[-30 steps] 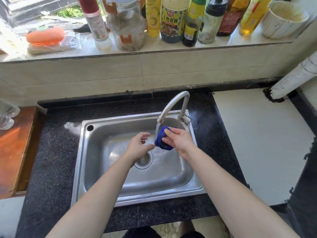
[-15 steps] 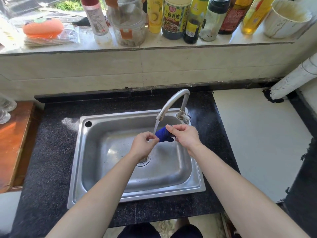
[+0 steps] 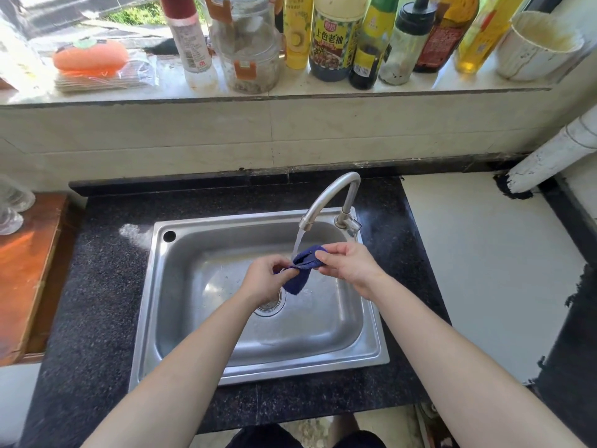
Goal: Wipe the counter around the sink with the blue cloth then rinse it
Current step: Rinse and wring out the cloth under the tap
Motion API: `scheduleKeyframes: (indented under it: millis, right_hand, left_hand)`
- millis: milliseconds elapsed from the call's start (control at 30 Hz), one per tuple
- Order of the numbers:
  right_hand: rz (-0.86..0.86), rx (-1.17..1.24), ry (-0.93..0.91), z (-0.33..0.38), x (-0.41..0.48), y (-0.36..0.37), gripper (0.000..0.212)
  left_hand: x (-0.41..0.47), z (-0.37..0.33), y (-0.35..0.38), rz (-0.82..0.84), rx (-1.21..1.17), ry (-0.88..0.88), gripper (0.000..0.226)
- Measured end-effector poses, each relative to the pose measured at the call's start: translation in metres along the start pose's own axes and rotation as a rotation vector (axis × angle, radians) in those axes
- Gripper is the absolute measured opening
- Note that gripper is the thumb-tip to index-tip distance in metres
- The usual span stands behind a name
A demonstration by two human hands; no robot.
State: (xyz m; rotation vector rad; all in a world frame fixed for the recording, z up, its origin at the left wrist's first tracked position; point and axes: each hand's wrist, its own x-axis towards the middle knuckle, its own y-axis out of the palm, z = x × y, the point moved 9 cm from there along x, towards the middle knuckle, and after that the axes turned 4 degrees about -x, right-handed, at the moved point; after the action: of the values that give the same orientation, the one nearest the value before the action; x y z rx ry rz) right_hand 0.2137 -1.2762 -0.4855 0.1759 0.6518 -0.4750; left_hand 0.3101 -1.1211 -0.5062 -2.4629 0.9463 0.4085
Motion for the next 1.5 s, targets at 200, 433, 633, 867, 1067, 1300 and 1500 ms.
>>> scheduleKeyframes:
  millis: [200,433,633,867,1067,1300,1500]
  right_hand:
    - [0.095,0.005,-0.028,0.006,0.011,0.022,0.015]
    - [0.246,0.079,-0.018,0.006,0.006,0.04,0.021]
    - [-0.07,-0.336,-0.097,0.005,0.028,-0.01,0.016]
    - [0.054,-0.243,-0.092,-0.003,0.042,0.027,0.042]
    - [0.022,-0.517,-0.1,-0.001,0.043,0.039,0.029]
    - [-0.088,-0.693,-0.109,0.006,0.027,0.022,0.06]
    - [0.0,-0.624,-0.109,0.004,0.018,0.031,0.046]
  left_hand:
    - [-0.003,0.015,-0.006,0.024,-0.24,-0.133,0.028]
    - [0.006,0.0,-0.008,0.011,0.081,0.06,0.033]
    - [0.015,-0.007,-0.016,0.022,0.037,0.031,0.013]
    - [0.012,0.003,-0.024,-0.008,-0.379,-0.172,0.022]
    - [0.02,0.006,-0.034,-0.057,-0.411,-0.181,0.034]
    - [0.018,0.002,-0.007,0.135,-0.479,-0.16,0.029]
    - [0.029,0.009,-0.012,-0.109,-0.414,-0.226,0.035]
